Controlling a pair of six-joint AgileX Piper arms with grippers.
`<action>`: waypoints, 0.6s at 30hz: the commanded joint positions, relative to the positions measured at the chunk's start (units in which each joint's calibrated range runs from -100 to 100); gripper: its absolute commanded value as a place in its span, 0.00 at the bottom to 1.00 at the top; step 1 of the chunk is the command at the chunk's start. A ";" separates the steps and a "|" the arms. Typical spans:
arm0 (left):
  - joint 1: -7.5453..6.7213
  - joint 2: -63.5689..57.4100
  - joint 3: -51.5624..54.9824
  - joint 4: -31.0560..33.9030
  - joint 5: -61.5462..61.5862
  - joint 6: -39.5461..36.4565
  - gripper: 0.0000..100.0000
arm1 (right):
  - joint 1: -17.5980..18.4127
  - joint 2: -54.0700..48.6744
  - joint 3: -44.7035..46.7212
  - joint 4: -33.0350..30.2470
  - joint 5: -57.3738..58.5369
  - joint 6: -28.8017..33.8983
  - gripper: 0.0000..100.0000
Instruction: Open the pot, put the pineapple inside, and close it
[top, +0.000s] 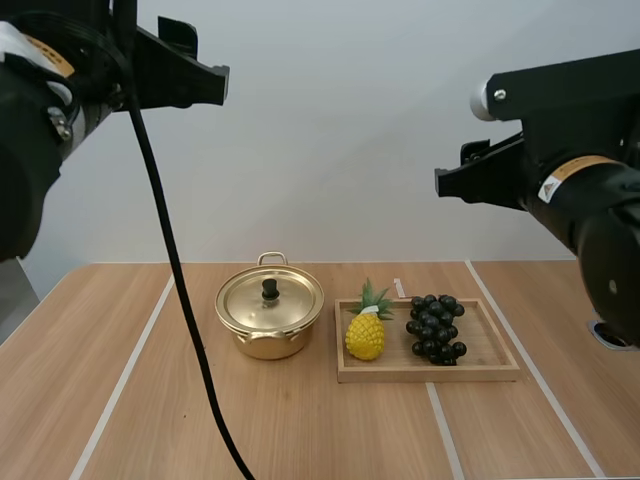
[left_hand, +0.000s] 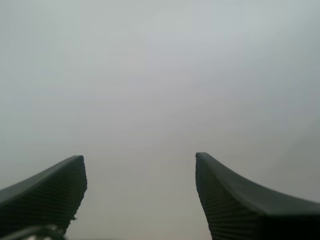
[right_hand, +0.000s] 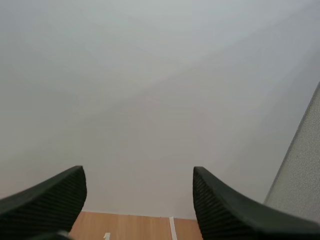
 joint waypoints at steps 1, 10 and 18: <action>-0.16 3.59 -3.84 -0.91 3.89 -0.51 1.00 | -0.59 11.04 -8.07 8.86 6.63 -0.17 1.00; 0.10 4.10 -3.84 -0.44 8.39 -0.86 1.00 | -0.59 24.11 -16.20 27.68 10.87 -15.97 1.00; 2.38 4.10 -3.84 -0.91 7.92 -1.77 1.00 | -0.59 28.53 -18.82 37.95 7.78 -28.14 1.00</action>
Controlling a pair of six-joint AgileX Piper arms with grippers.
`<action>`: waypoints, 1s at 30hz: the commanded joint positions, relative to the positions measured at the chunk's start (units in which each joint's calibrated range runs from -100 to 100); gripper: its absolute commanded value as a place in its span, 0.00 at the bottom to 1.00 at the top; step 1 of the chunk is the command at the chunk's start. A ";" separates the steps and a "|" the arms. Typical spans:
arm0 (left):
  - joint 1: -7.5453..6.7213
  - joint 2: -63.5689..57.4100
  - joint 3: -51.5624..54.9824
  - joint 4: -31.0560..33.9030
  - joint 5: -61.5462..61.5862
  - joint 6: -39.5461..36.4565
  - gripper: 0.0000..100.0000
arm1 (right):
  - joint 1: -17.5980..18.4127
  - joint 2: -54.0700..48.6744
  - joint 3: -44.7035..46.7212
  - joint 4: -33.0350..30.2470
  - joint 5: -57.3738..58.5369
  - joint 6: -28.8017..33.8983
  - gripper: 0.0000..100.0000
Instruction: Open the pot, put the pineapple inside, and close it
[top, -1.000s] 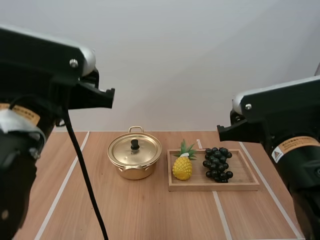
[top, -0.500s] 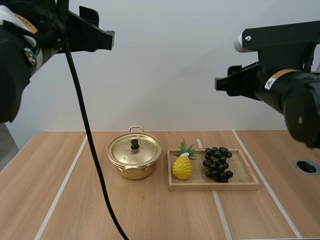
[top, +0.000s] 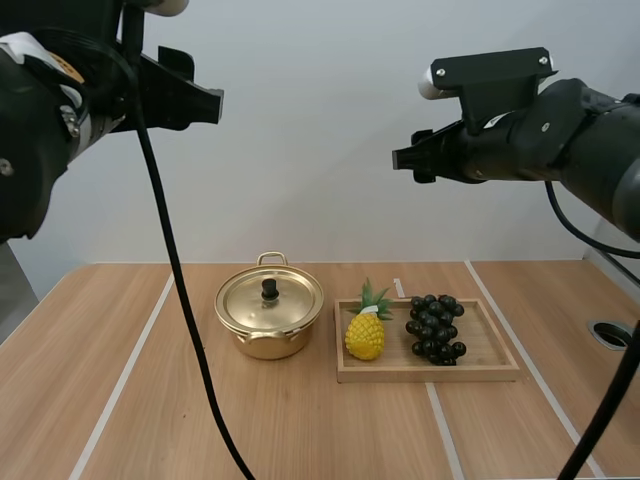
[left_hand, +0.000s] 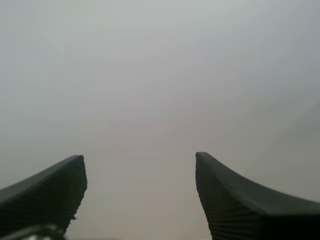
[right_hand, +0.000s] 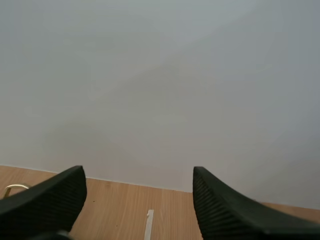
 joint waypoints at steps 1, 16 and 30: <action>0.35 0.11 -0.46 -0.91 -3.98 -1.03 1.00 | -0.20 0.26 -1.02 3.98 -5.48 -2.27 1.00; 0.35 8.53 -0.46 0.69 -7.64 1.06 1.00 | -0.20 4.76 -1.02 4.85 -17.13 -2.27 1.00; 0.44 9.00 -0.46 0.67 -7.82 4.45 1.00 | -0.20 5.34 -1.02 3.81 -13.59 -3.36 1.00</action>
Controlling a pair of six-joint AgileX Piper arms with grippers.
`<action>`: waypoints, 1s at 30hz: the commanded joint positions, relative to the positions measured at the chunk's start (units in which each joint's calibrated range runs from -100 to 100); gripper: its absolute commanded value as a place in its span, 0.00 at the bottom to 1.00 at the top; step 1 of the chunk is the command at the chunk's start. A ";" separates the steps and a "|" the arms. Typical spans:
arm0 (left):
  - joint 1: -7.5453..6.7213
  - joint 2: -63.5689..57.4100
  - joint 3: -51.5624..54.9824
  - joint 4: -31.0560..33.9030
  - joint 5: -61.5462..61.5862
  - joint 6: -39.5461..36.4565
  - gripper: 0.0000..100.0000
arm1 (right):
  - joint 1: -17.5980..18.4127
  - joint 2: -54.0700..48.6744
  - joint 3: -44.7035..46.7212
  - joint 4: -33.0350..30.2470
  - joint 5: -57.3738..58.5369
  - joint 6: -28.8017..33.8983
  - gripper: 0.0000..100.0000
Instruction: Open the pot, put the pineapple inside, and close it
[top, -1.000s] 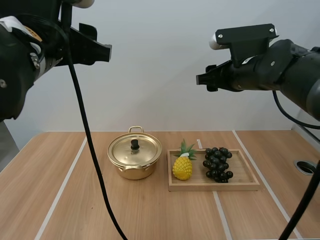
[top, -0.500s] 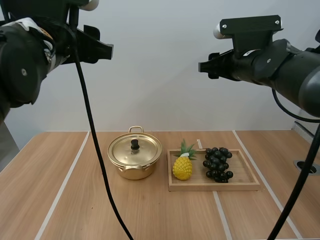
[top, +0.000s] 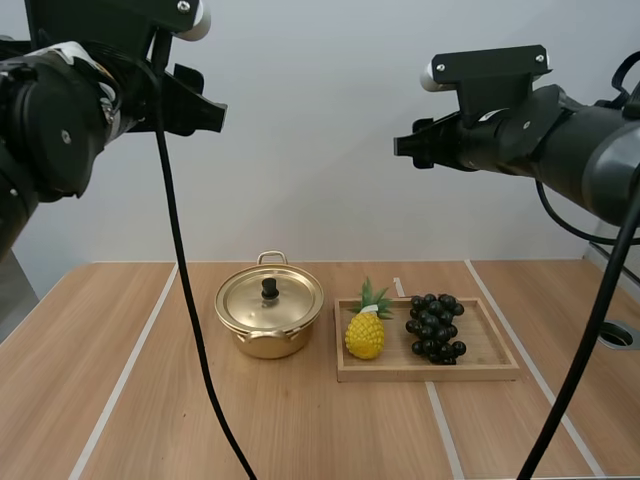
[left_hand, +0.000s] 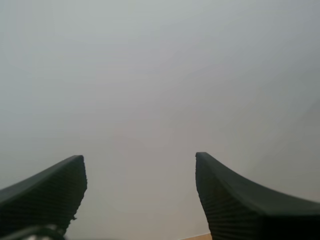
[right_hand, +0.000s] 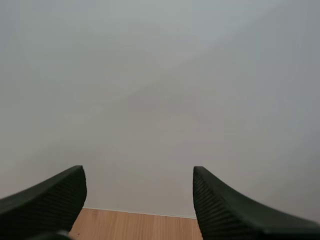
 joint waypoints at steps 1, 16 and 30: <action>0.06 0.13 -0.29 0.25 -1.12 -0.17 1.00 | -0.20 -0.41 -0.50 -0.40 0.60 -0.50 1.00; 0.06 0.13 -0.29 0.25 0.32 4.20 1.00 | -0.20 -0.41 -0.50 0.65 -0.42 -0.50 1.00; 0.06 14.38 -0.14 -15.51 23.91 12.99 1.00 | -0.20 -0.41 -0.50 0.65 9.41 -0.40 1.00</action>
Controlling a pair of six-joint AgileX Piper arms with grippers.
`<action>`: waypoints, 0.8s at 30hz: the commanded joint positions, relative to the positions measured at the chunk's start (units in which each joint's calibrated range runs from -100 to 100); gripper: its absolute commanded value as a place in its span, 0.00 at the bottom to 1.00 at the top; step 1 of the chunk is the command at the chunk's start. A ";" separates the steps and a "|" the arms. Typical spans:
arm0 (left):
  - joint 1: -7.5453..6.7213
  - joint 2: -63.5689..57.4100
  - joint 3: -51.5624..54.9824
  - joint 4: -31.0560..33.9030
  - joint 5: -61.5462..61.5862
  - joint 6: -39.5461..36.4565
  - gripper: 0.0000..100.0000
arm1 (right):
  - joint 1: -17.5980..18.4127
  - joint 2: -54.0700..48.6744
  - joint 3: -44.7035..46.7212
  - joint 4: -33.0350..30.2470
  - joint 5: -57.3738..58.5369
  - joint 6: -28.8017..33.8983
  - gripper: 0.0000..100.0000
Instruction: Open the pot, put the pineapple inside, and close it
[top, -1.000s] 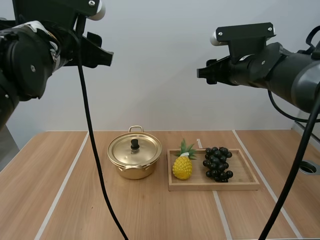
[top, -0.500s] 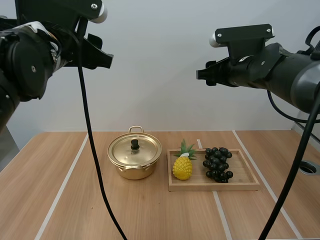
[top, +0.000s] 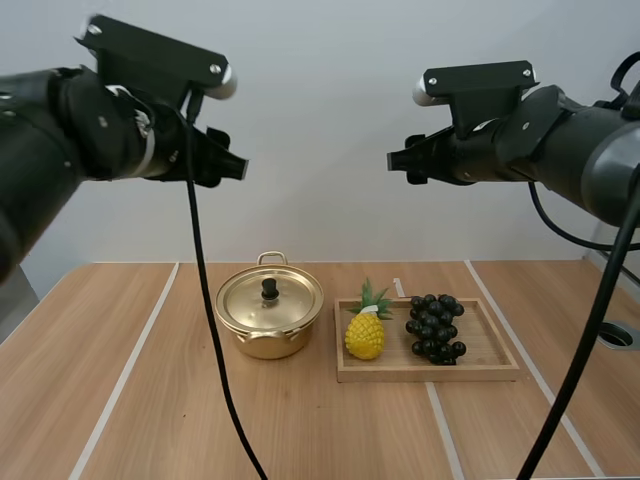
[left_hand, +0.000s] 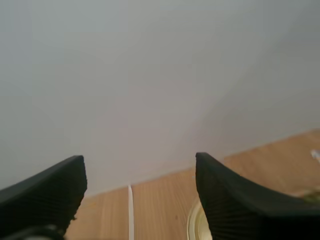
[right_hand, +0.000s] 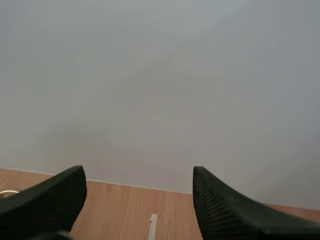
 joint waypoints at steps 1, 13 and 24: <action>0.06 4.31 -0.14 -6.62 7.10 5.35 1.00 | -0.20 -0.41 -0.50 0.61 -0.16 -0.31 1.00; 0.06 6.99 -1.59 -21.68 14.91 13.12 1.00 | -0.20 -0.41 -0.50 0.61 0.20 -0.31 1.00; 0.06 8.81 -1.86 -25.64 22.77 14.94 1.00 | -0.20 -0.41 -0.50 0.61 0.20 -0.31 1.00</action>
